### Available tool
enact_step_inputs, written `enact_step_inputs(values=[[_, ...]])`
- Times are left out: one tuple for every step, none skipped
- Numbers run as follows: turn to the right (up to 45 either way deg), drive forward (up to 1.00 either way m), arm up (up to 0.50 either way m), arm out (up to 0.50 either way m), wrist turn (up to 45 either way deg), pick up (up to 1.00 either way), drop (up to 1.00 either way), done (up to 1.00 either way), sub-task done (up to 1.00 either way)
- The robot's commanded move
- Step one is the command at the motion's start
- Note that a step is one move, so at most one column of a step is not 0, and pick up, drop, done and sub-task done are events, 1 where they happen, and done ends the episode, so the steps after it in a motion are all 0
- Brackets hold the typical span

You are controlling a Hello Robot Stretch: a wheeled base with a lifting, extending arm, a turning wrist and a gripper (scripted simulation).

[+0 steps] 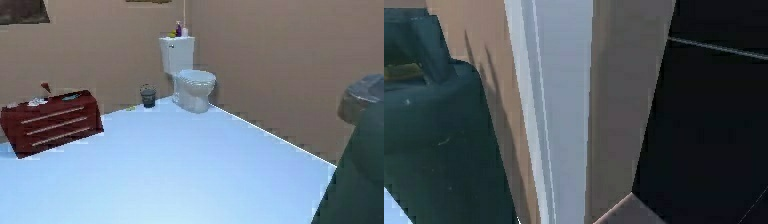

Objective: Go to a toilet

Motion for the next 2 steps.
enact_step_inputs(values=[[-45.0,0.0,0.0,0.0,0.0,0.0,0.0,0.0,0.0],[-36.0,0.0,0.0,0.0,0.0,0.0,0.0,0.0,0.0]])
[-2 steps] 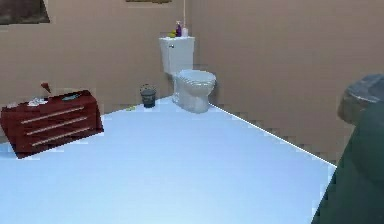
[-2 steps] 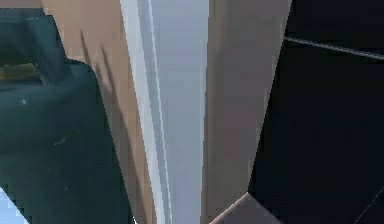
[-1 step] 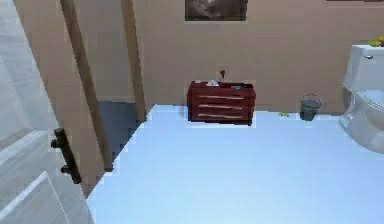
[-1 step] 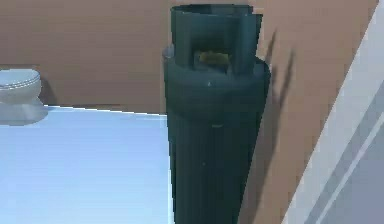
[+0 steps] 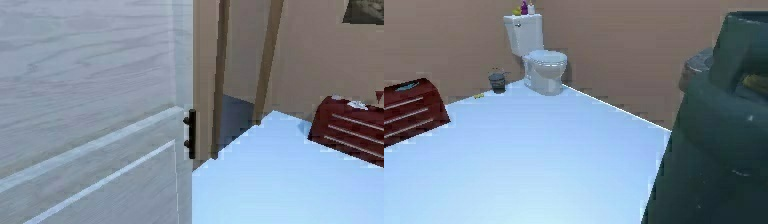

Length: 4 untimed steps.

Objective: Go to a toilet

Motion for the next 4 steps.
enact_step_inputs(values=[[0.0,0.15,0.0,0.0,0.0,0.0,0.0,0.0,0.0],[30.0,0.0,0.0,0.0,0.0,0.0,0.0,0.0,0.0],[0.0,0.15,0.0,0.0,0.0,0.0,0.0,0.0,0.0],[45.0,0.0,0.0,0.0,0.0,0.0,0.0,0.0,0.0]])
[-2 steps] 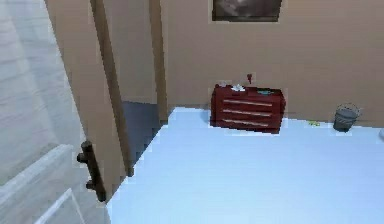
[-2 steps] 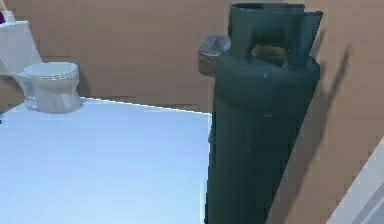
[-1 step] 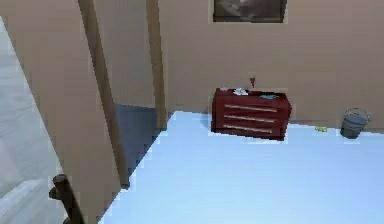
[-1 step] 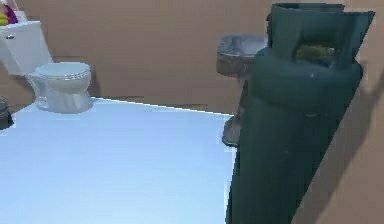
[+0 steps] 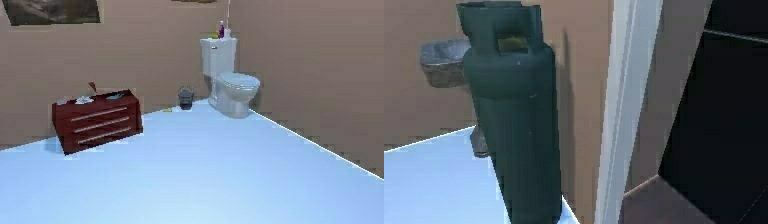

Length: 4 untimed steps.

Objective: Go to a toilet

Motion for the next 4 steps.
enact_step_inputs(values=[[18.0,0.0,0.0,0.0,0.0,0.0,0.0,0.0,0.0],[0.0,1.0,0.0,0.0,0.0,0.0,0.0,0.0,0.0],[0.0,0.85,0.0,0.0,0.0,0.0,0.0,0.0,0.0],[-15.0,0.0,0.0,0.0,0.0,0.0,0.0,0.0,0.0]])
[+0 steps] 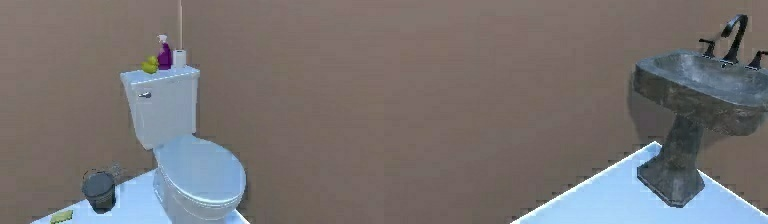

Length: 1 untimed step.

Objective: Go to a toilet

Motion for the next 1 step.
enact_step_inputs(values=[[0.0,0.0,0.0,0.0,0.0,0.0,0.0,1.0,0.0]])
